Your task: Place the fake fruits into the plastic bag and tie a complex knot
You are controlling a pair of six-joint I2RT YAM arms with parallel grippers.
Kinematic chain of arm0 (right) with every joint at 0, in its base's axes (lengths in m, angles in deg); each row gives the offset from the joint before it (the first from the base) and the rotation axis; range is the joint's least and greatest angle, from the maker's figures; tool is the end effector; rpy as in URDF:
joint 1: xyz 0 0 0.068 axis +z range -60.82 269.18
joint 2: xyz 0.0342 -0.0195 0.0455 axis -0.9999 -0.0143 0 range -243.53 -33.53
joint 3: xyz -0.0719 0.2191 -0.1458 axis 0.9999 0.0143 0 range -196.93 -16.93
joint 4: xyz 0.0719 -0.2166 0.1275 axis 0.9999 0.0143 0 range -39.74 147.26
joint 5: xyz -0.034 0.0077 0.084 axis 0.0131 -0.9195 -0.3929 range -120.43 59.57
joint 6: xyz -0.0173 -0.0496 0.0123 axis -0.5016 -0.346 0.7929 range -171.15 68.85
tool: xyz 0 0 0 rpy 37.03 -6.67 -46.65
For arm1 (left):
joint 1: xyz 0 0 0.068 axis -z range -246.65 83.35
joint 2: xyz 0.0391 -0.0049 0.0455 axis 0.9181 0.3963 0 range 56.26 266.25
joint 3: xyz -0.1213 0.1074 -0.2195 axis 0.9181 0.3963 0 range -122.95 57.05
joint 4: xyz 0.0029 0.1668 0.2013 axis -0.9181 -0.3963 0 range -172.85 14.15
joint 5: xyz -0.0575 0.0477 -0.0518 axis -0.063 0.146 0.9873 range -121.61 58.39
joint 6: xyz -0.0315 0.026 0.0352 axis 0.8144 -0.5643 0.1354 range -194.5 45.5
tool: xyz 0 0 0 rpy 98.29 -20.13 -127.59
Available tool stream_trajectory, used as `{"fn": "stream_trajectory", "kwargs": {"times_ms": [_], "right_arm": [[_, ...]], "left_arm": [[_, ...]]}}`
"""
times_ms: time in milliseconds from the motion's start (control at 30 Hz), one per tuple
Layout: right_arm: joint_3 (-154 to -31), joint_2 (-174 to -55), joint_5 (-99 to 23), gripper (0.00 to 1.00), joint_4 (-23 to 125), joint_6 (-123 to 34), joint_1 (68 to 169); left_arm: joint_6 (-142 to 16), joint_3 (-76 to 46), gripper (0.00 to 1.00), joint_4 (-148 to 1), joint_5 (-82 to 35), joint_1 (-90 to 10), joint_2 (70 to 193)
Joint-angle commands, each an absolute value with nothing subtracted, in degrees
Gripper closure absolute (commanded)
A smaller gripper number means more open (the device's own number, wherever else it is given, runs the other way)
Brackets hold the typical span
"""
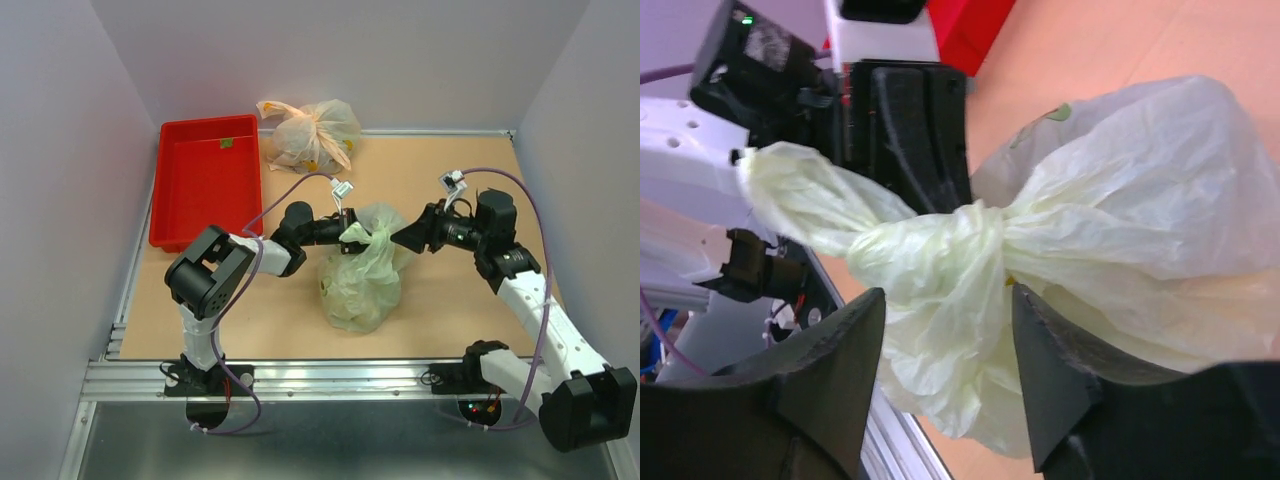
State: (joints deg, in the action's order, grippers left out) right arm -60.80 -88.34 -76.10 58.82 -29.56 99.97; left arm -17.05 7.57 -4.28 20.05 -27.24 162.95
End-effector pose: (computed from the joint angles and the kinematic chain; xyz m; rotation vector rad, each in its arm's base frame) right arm 0.2044 0.0650 0.3087 -0.3812 1.9287 1.1332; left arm 0.2697 -0.2577 0.2167 0.6821 1.6131 -1.9094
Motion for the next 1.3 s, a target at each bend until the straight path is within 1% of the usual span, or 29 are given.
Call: {"fn": "stream_trajectory", "kwargs": {"times_ms": [0,67,133,167,200,233,300,367,400,533,667,833,933,1033,1067,1100,1167,1267], "right_arm": [[-62.1,-93.63,-74.03,0.45,61.42,-31.71,98.76],[-61.84,-95.57,-76.73,0.47,61.25,-32.86,98.76],[-61.66,-98.04,-78.76,0.45,60.63,-32.7,98.94],[-61.31,-98.56,-79.29,0.42,59.06,-31.82,98.94],[-60.96,-98.92,-80.95,0.34,57.74,-31.03,99.03],[-60.44,-99.27,-80.97,0.3,55.55,-29.37,99.37],[-59.91,-99.71,-81.05,0.23,53.35,-27.95,100.51],[-59.55,-100.93,-80.79,0.21,50.72,-25.59,101.48],[-59.12,-101.46,-80.97,0.21,47.22,-24.7,101.75],[-58.76,-103.22,-80.53,0.21,41.84,-21.09,103.77],[-57.01,-104.02,-79.74,0.21,37.54,-17.67,105.18],[-51.39,-103.75,-79.12,0.2,29.88,-12.57,106.49],[-50.5,-103.4,-78.6,0.2,31.7,-15.1,106.76],[-53.65,-101.66,-79.38,0.17,40.64,-19.67,106.24],[-54.45,-101.12,-80.26,0.12,42.33,-20.38,105.8],[-55.24,-100.42,-82.27,0.01,45.74,-21.43,104.49],[-57.26,-98.4,-83.69,0.0,49.28,-22.4,102.99],[-58.84,-96.46,-86.5,0.0,56.38,-23.64,97.82]], "left_arm": [[-16.58,6.69,1.0,0.79,21.74,-26.93,161.28],[-16.41,6.6,1.0,1.14,22.09,-26.93,161.28],[-16.14,6.68,1.0,1.23,22.53,-26.93,161.37],[-16.14,6.68,1.0,1.32,22.53,-26.93,161.37],[-16.14,6.77,1.0,1.41,22.62,-26.84,161.37],[-16.23,6.86,1.0,1.32,22.7,-26.67,161.46],[-16.32,6.77,1.0,1.32,22.79,-26.14,161.72],[-16.58,6.6,1.0,1.32,23.14,-25.18,162.07],[-16.76,6.6,1.0,1.32,23.23,-24.91,162.25],[-17.03,6.25,1.0,1.23,24.11,-23.68,163.92],[-12.64,6.33,1.0,9.81,24.46,-23.15,166.2],[-10.78,4.75,1.0,11.95,22.54,-22.89,168.23],[-10.69,3.87,1.0,11.34,20.78,-22.97,167.7],[-10.69,3.7,1.0,10.2,19.63,-22.97,166.3],[-10.69,3.87,1.0,10.11,19.54,-22.97,165.95],[-11.13,4.22,1.0,9.85,19.45,-23.06,165.25],[-11.4,4.66,1.0,9.49,19.28,-23.06,164.8],[-11.84,5.71,1.0,9.67,19.37,-23.24,164.45]]}}
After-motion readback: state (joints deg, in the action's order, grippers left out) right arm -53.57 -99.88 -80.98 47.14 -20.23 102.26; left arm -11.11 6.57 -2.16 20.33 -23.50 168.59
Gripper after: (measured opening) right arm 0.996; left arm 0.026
